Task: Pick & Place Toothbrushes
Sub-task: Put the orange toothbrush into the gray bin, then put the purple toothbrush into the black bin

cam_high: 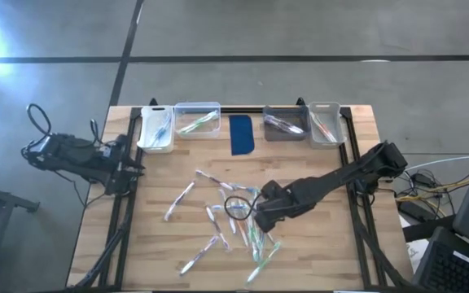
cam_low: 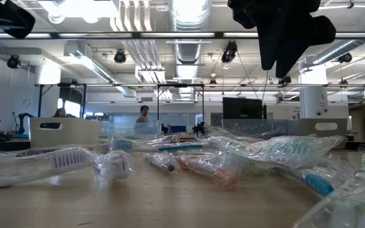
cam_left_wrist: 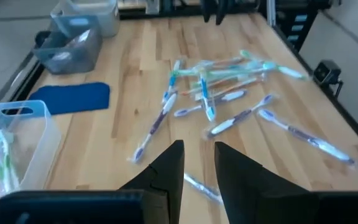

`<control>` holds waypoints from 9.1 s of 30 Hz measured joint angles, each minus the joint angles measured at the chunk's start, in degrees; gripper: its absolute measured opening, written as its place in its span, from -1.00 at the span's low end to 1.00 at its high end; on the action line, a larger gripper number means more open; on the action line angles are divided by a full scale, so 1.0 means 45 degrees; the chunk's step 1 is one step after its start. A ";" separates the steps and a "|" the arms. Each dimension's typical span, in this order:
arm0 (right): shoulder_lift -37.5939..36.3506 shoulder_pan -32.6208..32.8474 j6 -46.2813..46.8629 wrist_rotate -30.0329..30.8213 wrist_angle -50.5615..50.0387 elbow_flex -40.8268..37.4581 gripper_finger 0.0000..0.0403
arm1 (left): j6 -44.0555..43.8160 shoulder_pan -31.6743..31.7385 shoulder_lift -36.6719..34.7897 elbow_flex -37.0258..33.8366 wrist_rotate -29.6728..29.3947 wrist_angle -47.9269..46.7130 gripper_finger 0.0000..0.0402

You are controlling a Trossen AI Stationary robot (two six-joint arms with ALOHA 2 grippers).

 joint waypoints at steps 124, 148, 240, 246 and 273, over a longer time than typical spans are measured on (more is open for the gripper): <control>-0.1370 -1.6007 -1.4034 0.1676 -0.5841 0.0032 -0.91 | 0.1368 0.0012 0.0160 -0.6497 -0.0604 0.8567 -0.53; -0.1303 -1.7005 -1.3576 0.1461 -0.5821 -0.0303 -0.91 | 0.1367 0.0010 0.0161 -0.6497 -0.0606 0.8557 -0.53; -0.6025 -1.6135 -1.3658 0.1732 -0.0841 -0.0930 -0.43 | 0.1364 0.0015 0.0165 -0.6876 -0.0602 0.8543 -0.53; -0.7230 -1.5866 -1.4499 -0.0361 -0.0870 -0.1033 -0.57 | 0.1363 0.0010 0.0165 -0.6876 -0.0602 0.8581 -0.53; -0.9371 -1.0579 -1.2894 -0.0164 -0.0450 -0.2040 -0.96 | 0.0736 0.0015 0.0160 -0.6891 -0.1327 1.4974 -0.53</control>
